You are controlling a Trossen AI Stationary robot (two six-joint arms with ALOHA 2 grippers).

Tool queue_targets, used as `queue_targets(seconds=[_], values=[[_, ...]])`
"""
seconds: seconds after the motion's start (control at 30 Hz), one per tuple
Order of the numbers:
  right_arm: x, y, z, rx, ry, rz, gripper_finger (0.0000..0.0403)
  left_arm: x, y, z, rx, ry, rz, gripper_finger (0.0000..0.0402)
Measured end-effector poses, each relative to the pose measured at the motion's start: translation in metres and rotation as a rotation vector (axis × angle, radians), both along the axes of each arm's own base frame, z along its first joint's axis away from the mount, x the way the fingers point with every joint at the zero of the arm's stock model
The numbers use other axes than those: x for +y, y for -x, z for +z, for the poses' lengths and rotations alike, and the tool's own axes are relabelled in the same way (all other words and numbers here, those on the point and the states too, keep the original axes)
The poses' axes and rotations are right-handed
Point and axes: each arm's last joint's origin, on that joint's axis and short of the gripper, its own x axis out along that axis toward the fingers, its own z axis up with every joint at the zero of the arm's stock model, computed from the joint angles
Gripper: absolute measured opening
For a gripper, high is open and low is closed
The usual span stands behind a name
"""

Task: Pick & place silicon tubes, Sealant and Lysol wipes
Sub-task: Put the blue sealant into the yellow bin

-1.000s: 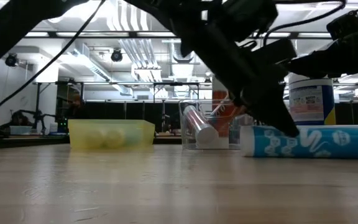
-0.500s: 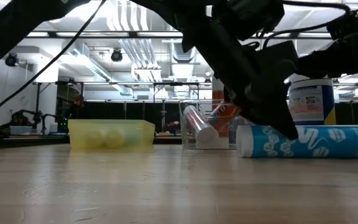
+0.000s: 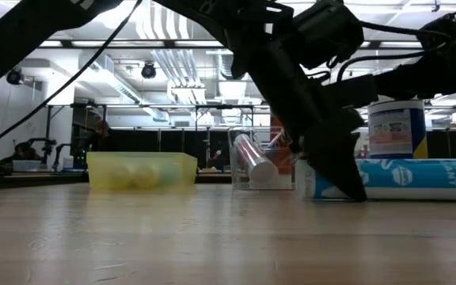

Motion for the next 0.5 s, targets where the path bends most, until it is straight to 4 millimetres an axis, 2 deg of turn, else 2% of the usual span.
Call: queue_targets(seconds=[0.07, 0.23, 0.4, 0.5], values=[[0.0, 0.0, 0.0, 0.0, 0.0, 0.0, 0.032, -0.006, 0.003, 0.006, 0.009, -0.012, -0.068, 0.021], [0.0, 0.0, 0.0, 0.0, 0.0, 0.0, 0.032, -0.029, 0.009, 0.018, -0.004, -0.046, -0.194, 0.021], [0.0, 0.0, 0.0, 0.0, 0.0, 0.0, 0.032, -0.045, 0.019, 0.034, 0.004, -0.038, -0.239, 0.021], [0.0, 0.0, 0.0, 0.0, 0.0, 0.0, 0.032, -0.058, 0.027, 0.045, 0.008, -0.098, -0.248, 0.021]])
